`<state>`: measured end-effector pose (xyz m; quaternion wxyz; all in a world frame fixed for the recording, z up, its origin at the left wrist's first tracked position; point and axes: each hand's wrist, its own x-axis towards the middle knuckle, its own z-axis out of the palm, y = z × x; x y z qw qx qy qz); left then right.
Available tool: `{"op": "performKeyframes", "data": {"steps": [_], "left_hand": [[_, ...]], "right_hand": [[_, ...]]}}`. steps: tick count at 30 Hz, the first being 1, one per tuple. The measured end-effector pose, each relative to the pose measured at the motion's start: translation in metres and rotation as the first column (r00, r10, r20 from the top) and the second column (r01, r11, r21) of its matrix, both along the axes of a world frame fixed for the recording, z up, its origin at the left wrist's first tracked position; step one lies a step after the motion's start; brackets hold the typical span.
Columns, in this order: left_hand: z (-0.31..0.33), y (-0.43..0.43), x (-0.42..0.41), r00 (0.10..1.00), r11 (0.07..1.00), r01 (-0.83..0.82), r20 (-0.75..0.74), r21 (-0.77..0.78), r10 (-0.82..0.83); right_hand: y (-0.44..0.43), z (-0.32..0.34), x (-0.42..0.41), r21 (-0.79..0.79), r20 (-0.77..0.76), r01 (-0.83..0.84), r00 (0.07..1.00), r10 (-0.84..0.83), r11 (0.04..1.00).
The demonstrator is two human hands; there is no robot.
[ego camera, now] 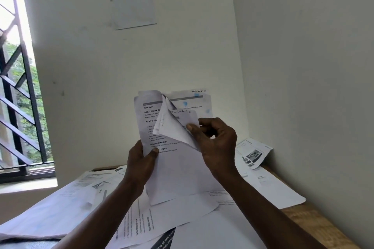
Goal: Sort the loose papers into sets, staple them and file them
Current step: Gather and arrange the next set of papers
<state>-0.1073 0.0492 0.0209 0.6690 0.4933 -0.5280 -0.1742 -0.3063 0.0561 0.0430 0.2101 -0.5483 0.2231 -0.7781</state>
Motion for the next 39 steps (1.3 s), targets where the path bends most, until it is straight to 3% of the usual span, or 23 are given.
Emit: {"op": "performKeyframes", "data": {"steps": [6, 11, 15, 19, 23, 29, 33, 37, 39], "left_hand": [[-0.001, 0.001, 0.001, 1.0, 1.0, 0.008, -0.004, 0.0, -0.008], [0.0, 0.003, 0.0, 1.0, 1.0, 0.011, 0.013, -0.003, -0.011], [0.0, 0.003, 0.0, 1.0, 1.0, 0.006, 0.015, -0.004, -0.005], [0.0, 0.0, -0.003, 1.0, 1.0, 0.02, 0.008, -0.011, -0.02], [0.0, -0.001, -0.006, 1.0, 1.0, 0.022, 0.008, -0.023, -0.022], [0.008, 0.002, -0.011, 0.996, 0.997, 0.033, -0.079, -0.07, -0.038], [0.008, 0.004, -0.009, 0.995, 0.995, 0.1, -0.028, 0.008, -0.1], [0.031, -0.003, -0.001, 0.967, 0.96, 0.249, -0.092, 0.126, -0.238], [0.043, -0.015, 0.01, 0.977, 0.95, 0.211, -0.009, 0.231, -0.215]], "right_hand": [[-0.005, 0.001, -0.002, 0.071, 0.076, -0.176, 0.982, 0.171, 0.982], [-0.016, -0.001, -0.003, 0.075, 0.066, 0.029, 0.997, -0.034, 0.997], [-0.033, -0.014, -0.006, 0.027, -0.052, 0.056, 0.997, -0.055, 0.998], [-0.05, -0.029, -0.009, 0.199, -0.223, 0.133, 0.971, -0.087, 0.971], [-0.054, -0.031, -0.017, 0.328, -0.187, 0.001, 0.98, 0.064, 0.945], [-0.051, -0.024, -0.015, 0.21, -0.112, 0.083, 0.992, -0.06, 0.974], [-0.061, -0.036, -0.018, 0.319, -0.164, 0.127, 0.983, -0.078, 0.939], [-0.081, -0.027, -0.028, 0.39, -0.159, 0.319, 0.947, -0.278, 0.864], [-0.092, -0.015, -0.043, 0.445, -0.154, 0.382, 0.924, -0.351, 0.81]]}}
